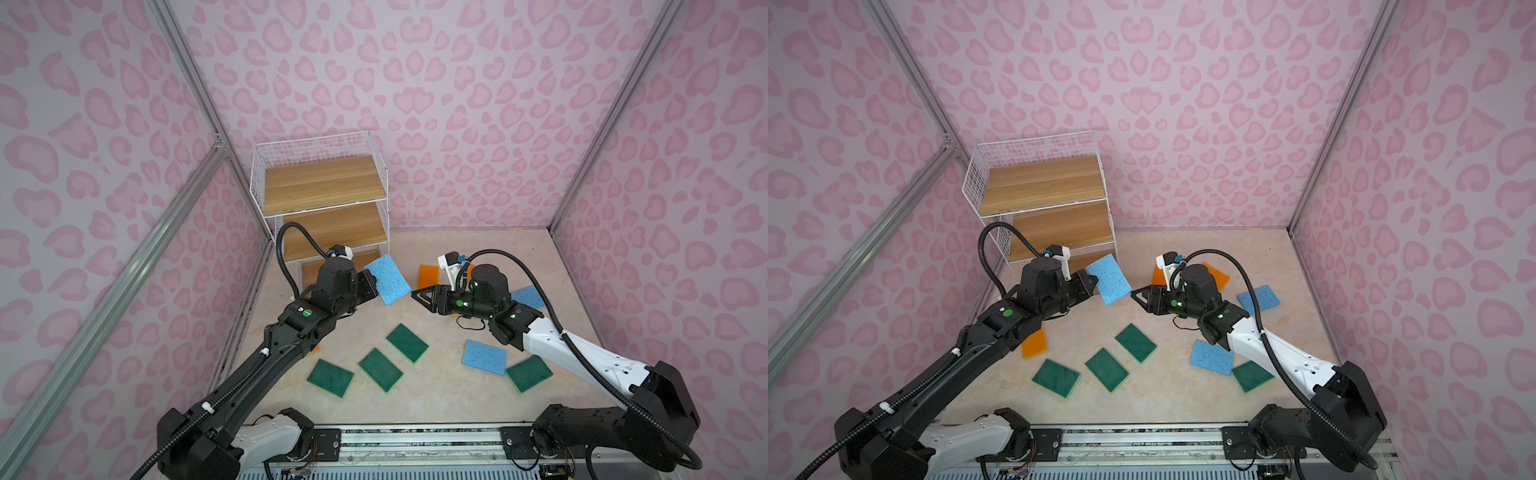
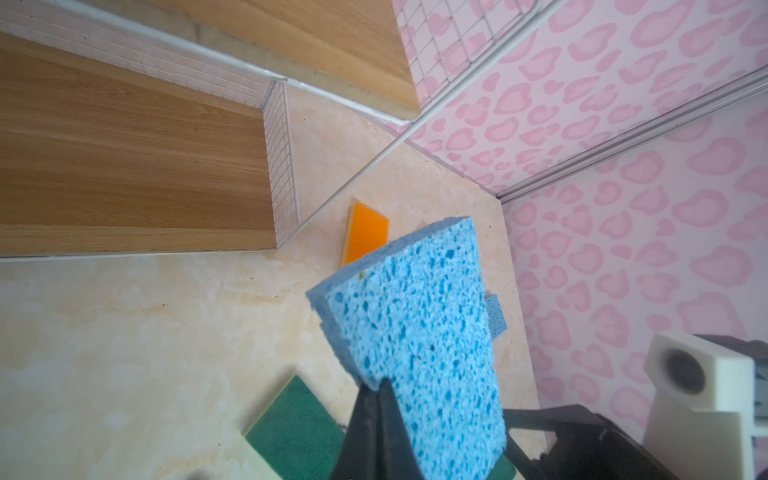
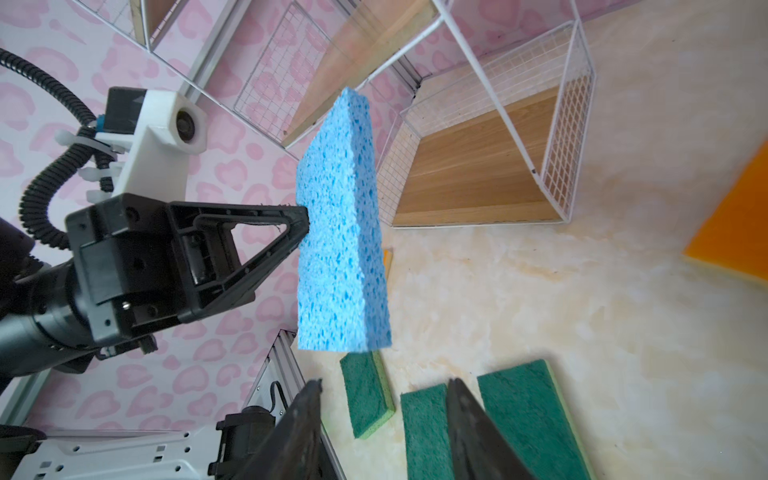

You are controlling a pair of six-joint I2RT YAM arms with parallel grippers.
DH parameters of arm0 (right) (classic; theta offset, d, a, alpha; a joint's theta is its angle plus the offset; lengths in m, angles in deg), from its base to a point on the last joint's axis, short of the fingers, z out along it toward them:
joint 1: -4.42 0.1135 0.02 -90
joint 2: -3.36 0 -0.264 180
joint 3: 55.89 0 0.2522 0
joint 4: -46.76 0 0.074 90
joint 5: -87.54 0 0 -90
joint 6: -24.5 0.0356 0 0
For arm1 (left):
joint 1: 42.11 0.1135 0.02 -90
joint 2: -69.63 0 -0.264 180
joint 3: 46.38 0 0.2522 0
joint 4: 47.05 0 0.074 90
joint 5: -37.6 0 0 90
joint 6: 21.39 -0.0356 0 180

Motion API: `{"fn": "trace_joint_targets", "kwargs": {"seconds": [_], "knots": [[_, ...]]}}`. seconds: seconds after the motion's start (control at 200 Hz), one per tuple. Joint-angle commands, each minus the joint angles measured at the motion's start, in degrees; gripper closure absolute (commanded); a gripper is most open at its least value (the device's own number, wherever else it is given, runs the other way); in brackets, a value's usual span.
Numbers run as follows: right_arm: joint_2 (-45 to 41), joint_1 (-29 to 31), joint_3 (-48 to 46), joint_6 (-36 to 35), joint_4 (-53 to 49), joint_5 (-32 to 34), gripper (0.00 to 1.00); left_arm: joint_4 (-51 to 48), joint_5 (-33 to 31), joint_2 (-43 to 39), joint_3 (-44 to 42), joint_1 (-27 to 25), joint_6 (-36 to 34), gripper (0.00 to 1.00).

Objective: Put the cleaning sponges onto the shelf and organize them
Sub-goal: 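Lift the blue sponge with the left gripper and close the right gripper on it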

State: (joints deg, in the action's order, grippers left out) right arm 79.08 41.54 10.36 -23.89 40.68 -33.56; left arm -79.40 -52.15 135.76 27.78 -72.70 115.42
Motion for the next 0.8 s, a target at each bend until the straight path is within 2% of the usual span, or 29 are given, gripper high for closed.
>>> {"fn": "trace_joint_targets", "kwargs": {"seconds": [0.0, 0.165, 0.445, 0.61, 0.795], "knots": [[1.0, 0.2, 0.9, 3.1, 5.4, -1.6, 0.51, -2.3, 1.8, -0.5, 2.5, 0.1, -1.2, 0.96], [2.4, 0.2, 2.7, 4.1, 6.8, -1.9, 0.55, -2.5, 1.9, -0.7, 2.9, 0.2, -0.9, 0.96], [3.8, 0.5, 3.8, 5.7, 8.8, -3.0, 0.93, -2.2, 1.4, -0.9, 2.4, 0.2, -0.4, 0.96], [3.5, 0.6, 4.1, 5.6, 8.3, -2.8, 1.0, -1.8, 0.9, -1.3, 2.1, 0.3, 0.0, 0.96], [3.7, 0.7, 5.1, 4.8, 7.0, -2.5, 1.0, -1.7, 0.9, -1.7, 2.2, 0.3, 0.2, 0.96]]}}
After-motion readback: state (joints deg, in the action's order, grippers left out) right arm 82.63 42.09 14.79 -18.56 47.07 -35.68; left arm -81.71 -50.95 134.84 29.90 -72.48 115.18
